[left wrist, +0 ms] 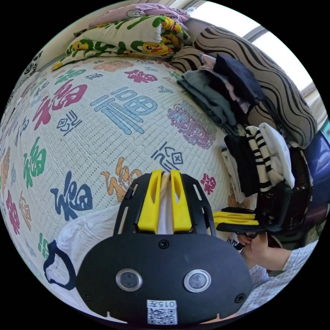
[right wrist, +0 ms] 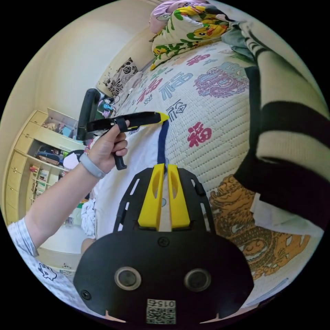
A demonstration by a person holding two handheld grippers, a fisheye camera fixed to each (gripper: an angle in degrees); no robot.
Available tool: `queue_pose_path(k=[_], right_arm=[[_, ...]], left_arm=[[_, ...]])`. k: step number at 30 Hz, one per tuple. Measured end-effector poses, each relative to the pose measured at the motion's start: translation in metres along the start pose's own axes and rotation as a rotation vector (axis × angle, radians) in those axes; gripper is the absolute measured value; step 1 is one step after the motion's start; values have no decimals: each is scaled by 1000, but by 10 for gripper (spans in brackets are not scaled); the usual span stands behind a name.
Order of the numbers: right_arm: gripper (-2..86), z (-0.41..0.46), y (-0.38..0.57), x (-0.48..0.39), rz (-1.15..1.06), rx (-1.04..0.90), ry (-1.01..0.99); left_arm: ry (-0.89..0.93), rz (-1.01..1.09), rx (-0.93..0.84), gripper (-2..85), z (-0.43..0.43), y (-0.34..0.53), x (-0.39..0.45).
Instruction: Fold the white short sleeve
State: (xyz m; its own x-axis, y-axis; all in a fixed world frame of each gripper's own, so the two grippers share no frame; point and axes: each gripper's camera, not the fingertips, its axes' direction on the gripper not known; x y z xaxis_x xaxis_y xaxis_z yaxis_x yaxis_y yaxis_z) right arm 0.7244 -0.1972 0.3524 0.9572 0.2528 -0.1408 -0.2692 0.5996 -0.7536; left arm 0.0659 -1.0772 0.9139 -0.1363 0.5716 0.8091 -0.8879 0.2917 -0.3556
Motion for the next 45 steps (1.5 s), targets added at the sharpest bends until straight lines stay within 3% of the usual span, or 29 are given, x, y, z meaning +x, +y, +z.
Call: queue_pose_path(k=[6,11,14,19,22,25,30,34,36,42,45], right_arm=[[57,-16,34,-20,-106,-24,255],[54,-38,80,-46,-255,-95,197],[57,-43,115,-57,-312,-211,193],[62,-40,173,-53,-213,-352,65],[64,-27,193,-61,-206,-439,69],[59,-10,202,-78,-250,-513,156],[24,11,209,-93,-261,-576,231],[8,14,219,-104,-249,-588,235],[5,15,225,-111,-251,-587,261],[2,17,250,-136,-275,-577,366],[2,14,260,-145,-271,-570,385]], left_arm=[[23,50,169,134,-75,2,-12],[155,76,335,125,-186,77,-29],[101,2,303,122,-254,174,-56],[-13,-431,179,122,-337,429,-124],[-81,-686,119,123,-357,560,-139],[-38,-849,110,123,-361,639,-146],[24,-887,17,130,-345,655,-168],[-126,-813,-201,95,-329,620,-176],[-161,-809,-225,84,-332,617,-180],[-40,-859,-131,9,-369,649,-186],[-106,-874,-44,-1,-406,670,-169]])
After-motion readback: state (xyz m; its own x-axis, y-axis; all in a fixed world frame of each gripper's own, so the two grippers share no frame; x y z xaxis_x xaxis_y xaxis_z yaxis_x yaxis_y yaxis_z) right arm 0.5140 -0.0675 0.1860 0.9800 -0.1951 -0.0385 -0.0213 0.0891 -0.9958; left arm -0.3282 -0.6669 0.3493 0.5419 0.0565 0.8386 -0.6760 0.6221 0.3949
